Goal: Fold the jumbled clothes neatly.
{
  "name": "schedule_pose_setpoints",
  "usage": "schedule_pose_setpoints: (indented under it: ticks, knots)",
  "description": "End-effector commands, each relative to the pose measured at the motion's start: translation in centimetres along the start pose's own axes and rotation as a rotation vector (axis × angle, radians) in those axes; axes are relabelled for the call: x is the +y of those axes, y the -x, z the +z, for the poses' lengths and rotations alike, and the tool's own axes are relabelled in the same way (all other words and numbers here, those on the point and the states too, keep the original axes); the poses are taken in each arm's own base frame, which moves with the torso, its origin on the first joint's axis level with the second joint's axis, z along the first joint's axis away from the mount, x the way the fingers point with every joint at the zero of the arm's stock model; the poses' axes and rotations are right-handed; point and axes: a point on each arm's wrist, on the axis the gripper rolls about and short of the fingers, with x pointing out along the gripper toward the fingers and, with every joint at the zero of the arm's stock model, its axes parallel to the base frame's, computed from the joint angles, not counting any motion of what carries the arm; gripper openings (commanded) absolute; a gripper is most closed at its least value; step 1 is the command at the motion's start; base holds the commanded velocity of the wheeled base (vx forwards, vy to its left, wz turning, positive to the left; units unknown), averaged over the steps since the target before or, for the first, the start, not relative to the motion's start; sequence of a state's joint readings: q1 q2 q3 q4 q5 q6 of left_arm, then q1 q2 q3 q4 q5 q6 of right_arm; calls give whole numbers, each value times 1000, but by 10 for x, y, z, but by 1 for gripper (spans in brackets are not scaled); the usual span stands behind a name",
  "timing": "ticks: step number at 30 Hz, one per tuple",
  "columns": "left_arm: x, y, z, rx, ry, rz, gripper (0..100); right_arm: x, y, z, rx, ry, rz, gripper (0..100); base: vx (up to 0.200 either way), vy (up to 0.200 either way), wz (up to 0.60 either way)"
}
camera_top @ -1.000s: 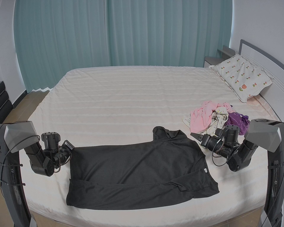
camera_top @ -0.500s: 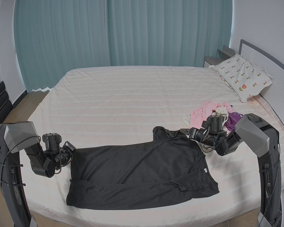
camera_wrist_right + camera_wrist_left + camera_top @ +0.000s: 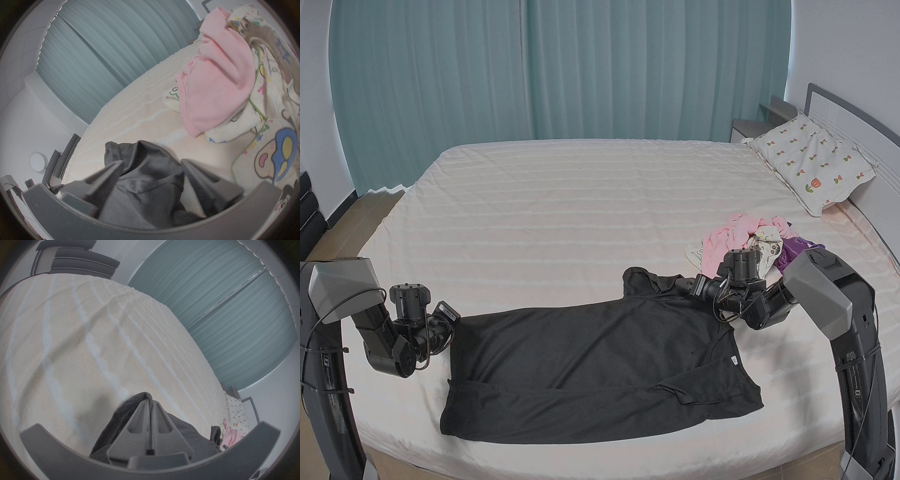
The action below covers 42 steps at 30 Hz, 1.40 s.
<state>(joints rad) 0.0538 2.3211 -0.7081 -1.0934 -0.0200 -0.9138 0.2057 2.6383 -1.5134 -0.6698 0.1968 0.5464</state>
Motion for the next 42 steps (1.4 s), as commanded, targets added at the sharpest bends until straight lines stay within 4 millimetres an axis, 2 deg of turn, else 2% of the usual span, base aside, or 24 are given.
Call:
schedule_pose_setpoints:
  ticks: [1, 8, 9, 16, 21, 25, 32, 35, 42]
  knots:
    - [1, 0, 0, -1, 1, 3, 0, -2, -2, -4, 9, -5, -1, 0, 0, 0, 0]
    - [1, 0, 0, -3, 3, 3, 0, -4, 1, 4, -11, -44, -3, 0, 0, 0, 0]
    - [0, -1, 1, -11, 1, 1, 0, -5, 4, 11, -32, -47, -3, 0, 0, 0, 0]
    - [-2, -2, 2, -18, -1, -3, 0, -6, 10, 26, -78, -60, 1, 0, 0, 0, 0]
    - [-5, -3, 7, -36, 1, -16, 0, -5, 11, 34, -200, -16, 29, 0, 0, 0, 0]
    - [-5, -4, 9, -61, 1, -40, 0, -10, 9, 22, -219, 50, 26, 0, 0, 0, 0]
    - [-6, -4, 12, -85, 4, -48, 0, -7, 11, 25, -241, 80, 30, 0, 0, 0, 0]
    - [-6, -4, 12, -85, 3, -48, 0, -9, 12, 19, -222, 91, 21, 0, 0, 0, 0]
    - [-7, -3, 13, -87, 3, -53, 0, 1, 20, 34, -302, 59, 74, 0, 0, 0, 0]
